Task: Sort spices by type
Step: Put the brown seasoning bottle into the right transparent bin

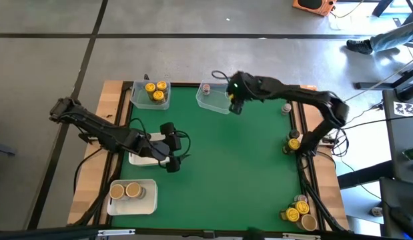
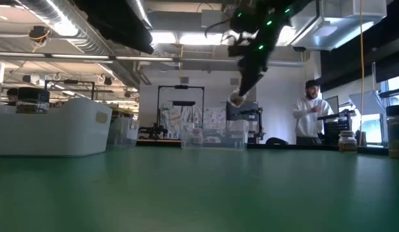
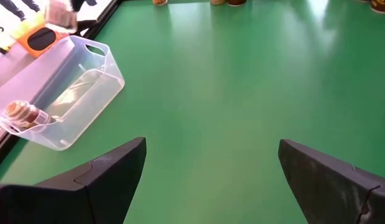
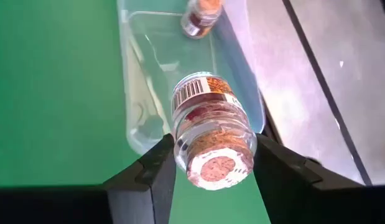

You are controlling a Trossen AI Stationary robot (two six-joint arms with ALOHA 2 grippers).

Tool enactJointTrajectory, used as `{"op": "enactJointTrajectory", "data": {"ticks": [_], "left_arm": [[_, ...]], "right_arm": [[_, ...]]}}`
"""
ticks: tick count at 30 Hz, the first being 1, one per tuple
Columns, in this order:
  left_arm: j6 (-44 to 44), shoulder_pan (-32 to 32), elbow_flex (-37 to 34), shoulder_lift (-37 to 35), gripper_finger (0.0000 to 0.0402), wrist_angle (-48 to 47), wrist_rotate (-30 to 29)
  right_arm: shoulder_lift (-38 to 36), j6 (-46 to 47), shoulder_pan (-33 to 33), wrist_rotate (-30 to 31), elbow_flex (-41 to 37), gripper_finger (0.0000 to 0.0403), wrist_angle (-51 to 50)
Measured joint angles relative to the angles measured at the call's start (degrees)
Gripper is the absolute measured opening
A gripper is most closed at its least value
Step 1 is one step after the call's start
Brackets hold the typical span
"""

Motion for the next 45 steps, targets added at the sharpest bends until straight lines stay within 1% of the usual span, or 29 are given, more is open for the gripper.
{"op": "enactJointTrajectory", "data": {"ticks": [3,6,12,20,28,32,36,40,45], "left_arm": [[-0.27,0.0,-0.02,0.03,0.0365,-0.06,-0.29],[-0.38,0.0,-0.02,0.04,0.0365,0.62,-0.96],[-0.92,0.67,-0.07,0.09,0.0365,0.68,-1.02],[-2.32,1.11,-0.07,0.09,0.0365,0.7,-1.03],[-2.15,1.11,-0.07,0.09,0.0365,0.73,-1.03],[-2.15,1.11,-0.07,0.1,0.0365,0.71,-1.03],[-2.15,1.11,-0.07,0.11,0.0365,0.73,-1.03],[-2.13,1.11,-0.07,0.11,0.0365,0.71,-1.03],[-2.1,1.11,-0.07,0.11,0.0365,0.73,-1.03]], "right_arm": [[5.49,-1.99,-2.81,-2.57,4.86,0.0182,-2.23],[10.19,-3.02,-4.9,-3.54,8.14,0.0183,-3.89],[16.47,-4.05,-7.52,-6.54,9.74,0.0183,-4.68],[20.29,-3.46,-7.62,-4.94,9.78,0.0183,-4.49],[20.54,-3.81,-7.6,-4.56,9.68,0.0184,-4.19],[21.82,-3.8,-7.6,-4.4,9.64,0.0186,-4.33],[22.58,-3.78,-7.45,-4.19,9.64,0.0209,-4.11],[22.66,-3.72,-7.45,-4.46,9.66,0.0253,-4.16],[22.38,-3.74,-7.45,-1.71,9.74,0.0303,-4.47]]}}
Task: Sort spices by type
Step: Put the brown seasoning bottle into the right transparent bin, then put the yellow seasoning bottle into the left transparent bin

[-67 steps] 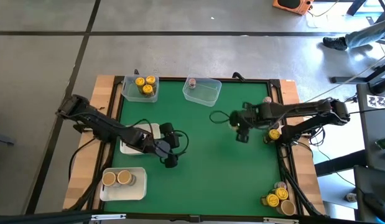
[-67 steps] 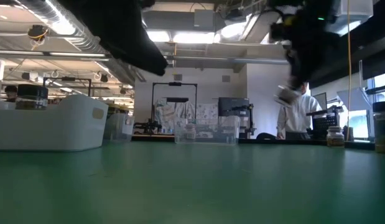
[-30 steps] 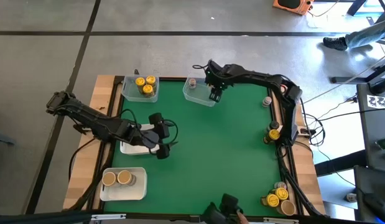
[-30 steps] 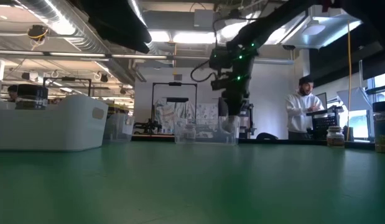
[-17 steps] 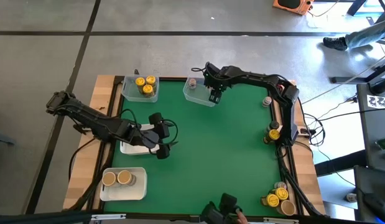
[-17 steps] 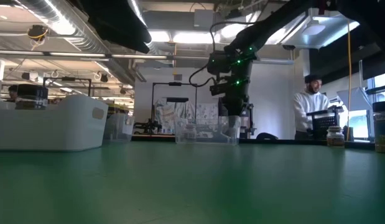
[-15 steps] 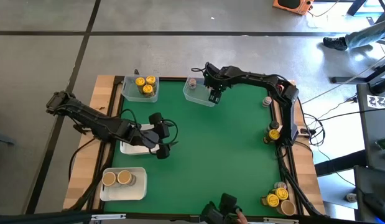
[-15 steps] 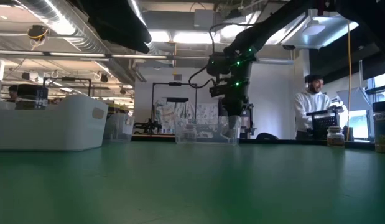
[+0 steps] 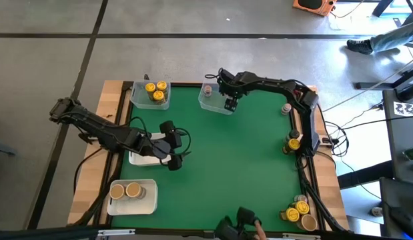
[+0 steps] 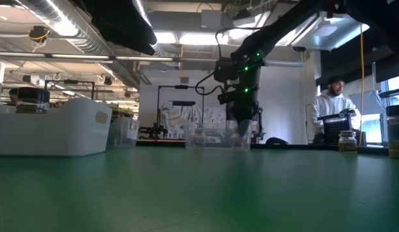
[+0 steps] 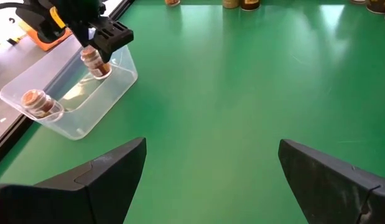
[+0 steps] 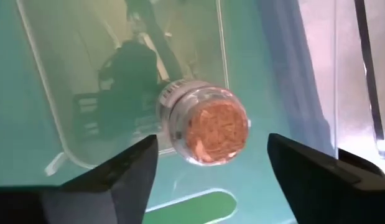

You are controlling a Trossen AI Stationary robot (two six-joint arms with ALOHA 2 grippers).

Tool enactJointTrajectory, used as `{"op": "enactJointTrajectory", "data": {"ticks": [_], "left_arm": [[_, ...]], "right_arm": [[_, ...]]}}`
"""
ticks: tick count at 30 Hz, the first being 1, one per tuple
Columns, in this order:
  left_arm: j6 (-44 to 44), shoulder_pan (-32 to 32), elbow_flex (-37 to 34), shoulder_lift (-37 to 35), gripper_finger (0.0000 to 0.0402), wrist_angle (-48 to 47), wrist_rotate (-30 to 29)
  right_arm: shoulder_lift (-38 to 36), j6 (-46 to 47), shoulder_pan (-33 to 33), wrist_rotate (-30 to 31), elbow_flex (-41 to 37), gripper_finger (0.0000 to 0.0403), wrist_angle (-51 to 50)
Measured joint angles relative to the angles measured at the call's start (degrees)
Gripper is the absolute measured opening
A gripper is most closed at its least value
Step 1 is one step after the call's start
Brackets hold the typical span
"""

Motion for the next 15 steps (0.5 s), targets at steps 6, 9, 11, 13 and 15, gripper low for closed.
{"op": "enactJointTrajectory", "data": {"ticks": [6,9,11,13,15], "left_arm": [[0.0,0.0,0.0,0.0,0.0365,0.0,0.02],[0.02,0.0,0.0,0.02,0.0365,0.0,0.02],[0.29,0.0,0.0,0.02,0.0365,0.0,0.0],[0.35,0.0,0.0,0.02,0.0365,0.0,0.01],[0.33,0.0,0.0,0.02,0.0365,0.0,0.0]], "right_arm": [[-5.76,0.09,2.54,-0.48,0.02,0.0324,-4.19],[-9.94,1.21,5.1,-0.27,0.02,0.0325,-6.46],[-12.8,2.05,7.07,-0.33,0.02,0.0325,-8.88],[-15.48,3.57,9.27,-0.39,0.01,0.0325,-11.62],[-17.98,5.34,11.54,-0.58,-0.67,0.0326,-13.77]]}}
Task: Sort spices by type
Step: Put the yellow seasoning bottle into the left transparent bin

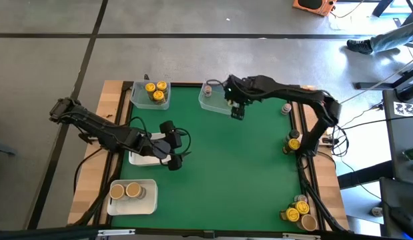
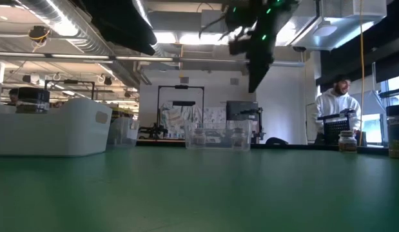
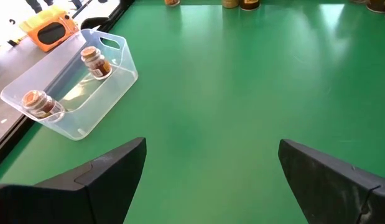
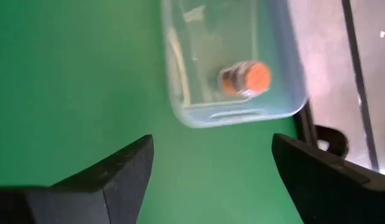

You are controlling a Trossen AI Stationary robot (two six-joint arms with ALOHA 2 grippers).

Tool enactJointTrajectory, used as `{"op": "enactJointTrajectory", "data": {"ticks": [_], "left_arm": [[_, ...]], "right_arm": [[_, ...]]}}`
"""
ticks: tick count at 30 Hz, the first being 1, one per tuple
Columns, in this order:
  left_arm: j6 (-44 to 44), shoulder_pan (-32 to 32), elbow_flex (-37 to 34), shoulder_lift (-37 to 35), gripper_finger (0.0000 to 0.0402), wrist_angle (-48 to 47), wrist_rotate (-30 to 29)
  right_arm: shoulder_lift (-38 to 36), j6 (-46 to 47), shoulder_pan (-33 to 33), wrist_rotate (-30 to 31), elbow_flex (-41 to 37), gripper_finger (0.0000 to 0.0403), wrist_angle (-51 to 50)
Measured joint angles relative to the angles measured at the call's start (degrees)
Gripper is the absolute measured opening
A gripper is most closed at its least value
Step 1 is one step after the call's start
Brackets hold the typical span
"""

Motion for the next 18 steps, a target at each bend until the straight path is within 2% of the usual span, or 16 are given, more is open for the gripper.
{"op": "enactJointTrajectory", "data": {"ticks": [8,18], "left_arm": [[-0.31,-0.07,-0.02,1.43,0.0365,0.04,0.02],[3.56,0.15,-0.04,3.56,0.0365,0.55,0.04]], "right_arm": [[-10.57,5.77,7.01,-0.26,-8.49,0.0326,-4.36],[-24.15,25.98,14.02,0.12,-20.94,0.0326,-12.91]]}}
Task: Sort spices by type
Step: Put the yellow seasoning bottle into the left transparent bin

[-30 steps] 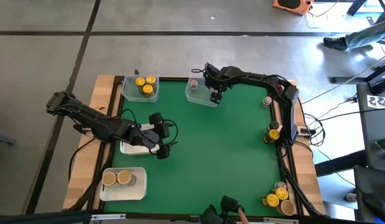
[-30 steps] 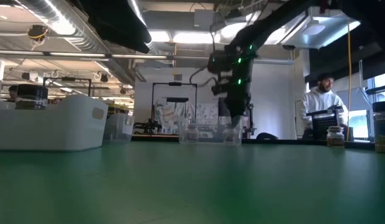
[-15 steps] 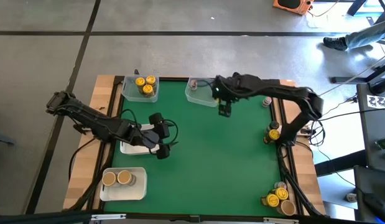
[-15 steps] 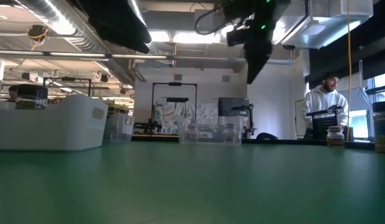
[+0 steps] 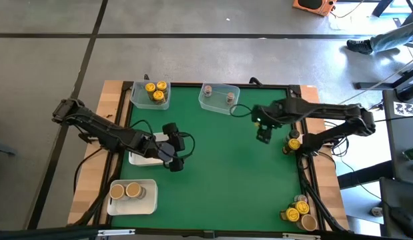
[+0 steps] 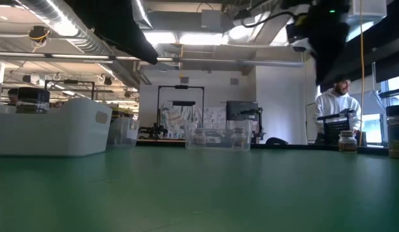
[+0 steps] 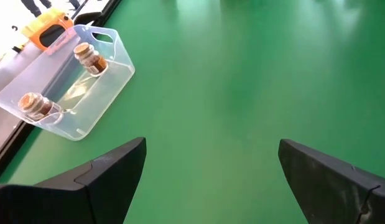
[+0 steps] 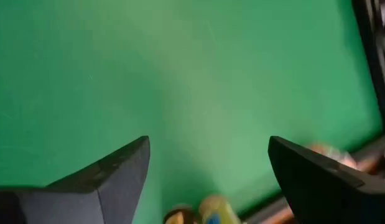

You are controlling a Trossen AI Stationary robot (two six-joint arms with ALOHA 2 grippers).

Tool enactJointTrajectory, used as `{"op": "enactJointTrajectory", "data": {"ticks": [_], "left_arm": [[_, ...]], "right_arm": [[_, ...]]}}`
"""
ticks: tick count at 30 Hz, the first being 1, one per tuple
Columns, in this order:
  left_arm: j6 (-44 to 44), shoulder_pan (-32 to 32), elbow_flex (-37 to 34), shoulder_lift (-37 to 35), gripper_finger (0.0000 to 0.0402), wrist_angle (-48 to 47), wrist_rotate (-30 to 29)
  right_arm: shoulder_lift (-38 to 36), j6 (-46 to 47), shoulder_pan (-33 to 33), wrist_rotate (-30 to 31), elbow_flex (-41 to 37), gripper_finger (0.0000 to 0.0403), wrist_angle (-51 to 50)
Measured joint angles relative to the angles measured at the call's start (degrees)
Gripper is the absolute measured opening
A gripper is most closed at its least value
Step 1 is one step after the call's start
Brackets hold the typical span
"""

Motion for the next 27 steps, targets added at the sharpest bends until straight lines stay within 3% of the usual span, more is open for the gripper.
{"op": "enactJointTrajectory", "data": {"ticks": [6,14,22,27], "left_arm": [[1.11,0.0,0.0,0.28,0.0365,-0.2,0.02],[0.35,-0.04,0.0,0.27,0.0365,-0.53,0.02],[0.32,-0.04,0.0,0.27,0.0365,-0.53,0.02],[0.35,-0.04,0.0,0.27,0.0365,-0.55,0.02]], "right_arm": [[-5.61,13.02,2.34,1.74,-4.76,0.0326,-5.71],[-7.21,32.77,2.34,-0.44,-7.57,0.0326,-15.02],[-6.93,42.59,4.27,-9.26,-12.48,0.0326,-15.84],[-6.9,45.44,6.92,-10.97,-14.29,0.0326,-15.9]]}}
